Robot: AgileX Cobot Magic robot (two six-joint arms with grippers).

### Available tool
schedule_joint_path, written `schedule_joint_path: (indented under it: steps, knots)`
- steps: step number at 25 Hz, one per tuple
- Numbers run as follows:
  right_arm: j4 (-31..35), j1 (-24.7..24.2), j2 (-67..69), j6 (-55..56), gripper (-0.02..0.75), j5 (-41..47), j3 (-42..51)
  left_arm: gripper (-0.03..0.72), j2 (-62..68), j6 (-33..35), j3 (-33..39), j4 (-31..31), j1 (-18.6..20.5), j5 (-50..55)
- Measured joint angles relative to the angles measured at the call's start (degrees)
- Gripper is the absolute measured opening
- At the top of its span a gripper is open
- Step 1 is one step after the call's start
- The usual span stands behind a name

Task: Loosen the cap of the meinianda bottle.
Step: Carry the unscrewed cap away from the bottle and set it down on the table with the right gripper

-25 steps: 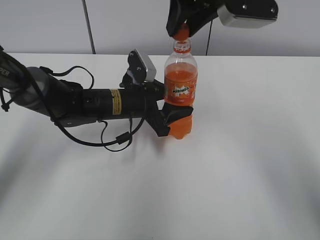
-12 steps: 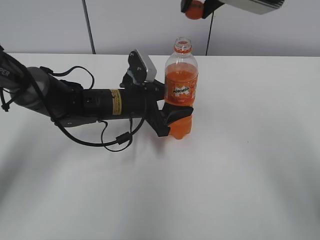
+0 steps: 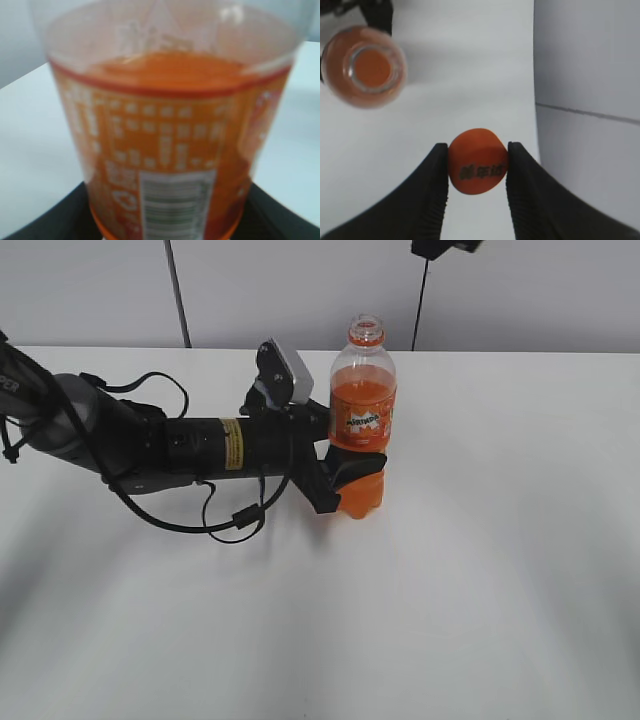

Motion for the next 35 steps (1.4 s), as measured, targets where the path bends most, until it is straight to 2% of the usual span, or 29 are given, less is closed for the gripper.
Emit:
schedule_joint_path:
  steps: [4, 6, 9, 11, 15, 21, 25, 30, 35]
  knots:
    - [0.0, 0.0, 0.4, 31.6, 0.27, -0.2, 0.0, 0.416, 0.0, 0.0, 0.0, 0.0, 0.0, 0.0]
    - [-0.4, 0.0, 0.6, 43.3, 0.27, 0.5, 0.0, 0.416, 0.0, 0.0, 0.0, 0.0, 0.0, 0.0]
    - [-2.6, -0.5, 0.6, 56.9, 0.27, 2.3, 0.0, 0.416, 0.0, 0.0, 0.0, 0.0, 0.0, 0.0]
    - [-2.2, -1.7, 0.7, 62.0, 0.27, 2.3, 0.0, 0.416, 0.0, 0.0, 0.0, 0.0, 0.0, 0.0]
    - [2.9, -6.9, 0.8, 64.5, 0.27, 2.4, 0.0, 0.416, 0.0, 0.0, 0.0, 0.0, 0.0, 0.0]
    - [5.5, -15.9, 0.8, 65.0, 0.27, 2.5, 0.1, 0.415, 0.0, 0.0, 0.0, 0.0, 0.0, 0.0]
    - [9.8, -21.6, 1.0, 64.8, 0.27, 2.5, 1.4, 0.415, 0.0, 0.0, 0.0, 0.0, 0.0, 0.0]
    - [10.8, -25.9, 2.2, 63.2, 0.27, 1.3, 6.5, 0.415, 0.0, 0.0, 0.0, 0.0, 0.0, 0.0]
    - [11.0, -27.5, 3.9, 62.0, 0.27, -7.4, 15.0, 0.415, 0.0, 0.0, 0.0, 0.0, 0.0, 0.0]
